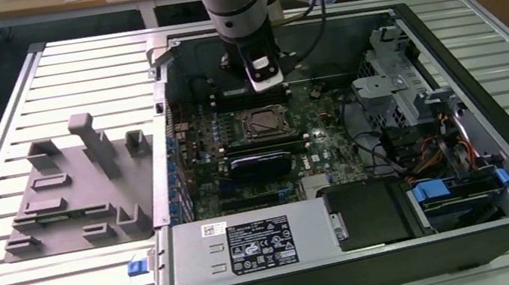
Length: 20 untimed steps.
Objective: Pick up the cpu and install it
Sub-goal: 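Install the first cpu locking lever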
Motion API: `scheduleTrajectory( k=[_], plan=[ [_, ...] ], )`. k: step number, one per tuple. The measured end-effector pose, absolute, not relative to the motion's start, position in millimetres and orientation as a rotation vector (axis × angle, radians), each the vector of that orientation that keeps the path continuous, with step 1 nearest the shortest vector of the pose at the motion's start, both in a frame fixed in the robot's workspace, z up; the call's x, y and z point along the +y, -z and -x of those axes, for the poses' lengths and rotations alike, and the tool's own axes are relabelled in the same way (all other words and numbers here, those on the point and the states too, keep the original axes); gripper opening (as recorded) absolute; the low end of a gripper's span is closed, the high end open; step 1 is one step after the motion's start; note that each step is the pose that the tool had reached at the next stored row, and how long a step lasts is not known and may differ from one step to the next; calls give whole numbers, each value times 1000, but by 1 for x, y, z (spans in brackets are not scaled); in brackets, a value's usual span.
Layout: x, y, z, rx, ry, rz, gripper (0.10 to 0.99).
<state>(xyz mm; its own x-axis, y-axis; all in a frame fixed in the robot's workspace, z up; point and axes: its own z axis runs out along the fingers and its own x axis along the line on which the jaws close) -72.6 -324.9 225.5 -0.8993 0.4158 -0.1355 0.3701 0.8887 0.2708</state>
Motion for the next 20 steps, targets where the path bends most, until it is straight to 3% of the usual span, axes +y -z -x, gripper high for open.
scheduleTrajectory(
  k=[9, 20],
  plan=[
    [-325, -227, 73, 2866, -339, -600, 106],
    [-325, -226, 68, 2902, -187, -593, 106]
  ],
)
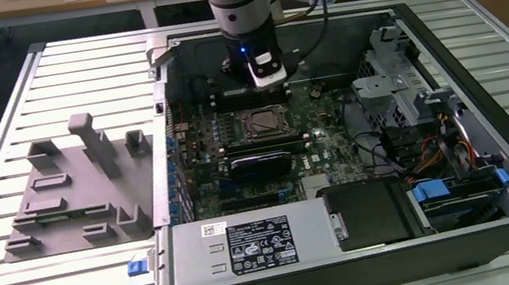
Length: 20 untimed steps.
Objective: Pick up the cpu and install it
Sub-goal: 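Install the first cpu locking lever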
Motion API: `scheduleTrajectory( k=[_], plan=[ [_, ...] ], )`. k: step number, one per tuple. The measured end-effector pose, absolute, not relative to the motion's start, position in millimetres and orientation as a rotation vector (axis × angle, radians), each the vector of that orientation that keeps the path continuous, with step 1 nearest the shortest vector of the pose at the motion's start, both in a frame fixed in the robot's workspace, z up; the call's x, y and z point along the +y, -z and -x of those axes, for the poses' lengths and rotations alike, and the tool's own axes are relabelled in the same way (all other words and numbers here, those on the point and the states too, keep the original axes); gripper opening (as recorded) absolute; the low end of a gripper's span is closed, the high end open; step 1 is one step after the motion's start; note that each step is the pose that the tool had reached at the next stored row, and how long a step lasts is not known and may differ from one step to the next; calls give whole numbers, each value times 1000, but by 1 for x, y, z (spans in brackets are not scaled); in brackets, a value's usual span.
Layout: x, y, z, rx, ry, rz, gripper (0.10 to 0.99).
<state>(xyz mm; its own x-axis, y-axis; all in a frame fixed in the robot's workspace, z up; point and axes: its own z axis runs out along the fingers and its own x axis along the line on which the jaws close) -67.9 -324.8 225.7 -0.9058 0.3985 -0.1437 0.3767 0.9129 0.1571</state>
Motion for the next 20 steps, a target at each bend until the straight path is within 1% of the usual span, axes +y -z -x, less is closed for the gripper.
scheduleTrajectory(
  k=[8, 20],
  plan=[
    [-325, -225, 67, 2913, -176, -595, 106],
    [-326, -224, 59, 3018, -111, -623, 106]
  ],
)
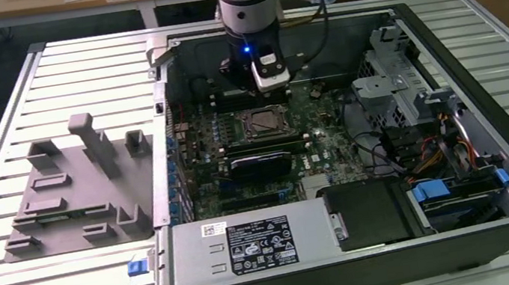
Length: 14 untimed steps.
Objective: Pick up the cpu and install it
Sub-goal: 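Install the first cpu locking lever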
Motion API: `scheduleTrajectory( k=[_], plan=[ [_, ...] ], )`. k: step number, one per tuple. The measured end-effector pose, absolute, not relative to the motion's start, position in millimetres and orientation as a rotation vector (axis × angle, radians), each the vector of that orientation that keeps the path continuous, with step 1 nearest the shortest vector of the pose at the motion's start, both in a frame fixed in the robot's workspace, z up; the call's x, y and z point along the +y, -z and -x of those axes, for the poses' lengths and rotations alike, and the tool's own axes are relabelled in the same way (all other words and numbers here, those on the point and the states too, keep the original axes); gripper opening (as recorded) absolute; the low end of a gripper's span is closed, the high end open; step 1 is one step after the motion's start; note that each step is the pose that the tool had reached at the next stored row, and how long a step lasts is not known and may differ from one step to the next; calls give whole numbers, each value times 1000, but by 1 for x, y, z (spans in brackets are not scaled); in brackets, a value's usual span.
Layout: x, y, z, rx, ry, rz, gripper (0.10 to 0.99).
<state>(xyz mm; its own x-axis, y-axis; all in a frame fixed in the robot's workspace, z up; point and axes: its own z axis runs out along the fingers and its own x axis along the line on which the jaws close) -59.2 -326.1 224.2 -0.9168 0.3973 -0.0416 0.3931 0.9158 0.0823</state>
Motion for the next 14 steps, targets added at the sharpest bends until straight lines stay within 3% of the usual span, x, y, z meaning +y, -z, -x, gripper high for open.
scheduleTrajectory(
  k=[14],
  plan=[
    [-329, -224, 58, 3025, -87, -625, 106]
  ],
)
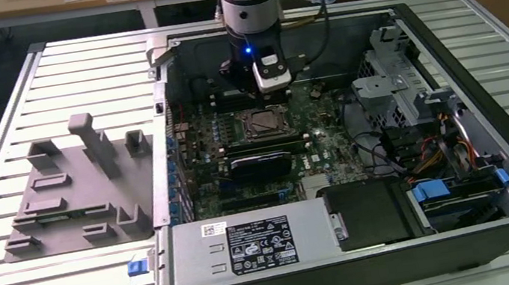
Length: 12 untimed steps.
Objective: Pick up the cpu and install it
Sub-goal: 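Install the first cpu locking lever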
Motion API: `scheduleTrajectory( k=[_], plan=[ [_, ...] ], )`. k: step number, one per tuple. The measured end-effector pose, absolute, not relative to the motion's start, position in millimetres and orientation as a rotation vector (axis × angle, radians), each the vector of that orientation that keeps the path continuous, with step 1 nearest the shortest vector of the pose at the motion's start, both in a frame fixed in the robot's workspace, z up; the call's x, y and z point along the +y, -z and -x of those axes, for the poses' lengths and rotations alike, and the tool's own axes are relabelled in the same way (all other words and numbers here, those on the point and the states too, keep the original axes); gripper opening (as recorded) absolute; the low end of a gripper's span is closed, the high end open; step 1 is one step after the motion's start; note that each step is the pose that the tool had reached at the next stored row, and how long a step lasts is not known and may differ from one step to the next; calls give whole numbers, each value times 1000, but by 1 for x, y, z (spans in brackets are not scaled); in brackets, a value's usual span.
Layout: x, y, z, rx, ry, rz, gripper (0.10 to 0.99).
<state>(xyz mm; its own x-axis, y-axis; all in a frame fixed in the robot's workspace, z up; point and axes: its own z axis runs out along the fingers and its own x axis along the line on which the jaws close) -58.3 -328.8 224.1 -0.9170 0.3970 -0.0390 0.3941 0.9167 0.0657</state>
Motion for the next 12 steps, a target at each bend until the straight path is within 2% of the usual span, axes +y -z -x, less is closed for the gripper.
scheduleTrajectory(
  k=[12],
  plan=[
    [-337, -224, 57, 3023, -72, -624, 106]
  ],
)
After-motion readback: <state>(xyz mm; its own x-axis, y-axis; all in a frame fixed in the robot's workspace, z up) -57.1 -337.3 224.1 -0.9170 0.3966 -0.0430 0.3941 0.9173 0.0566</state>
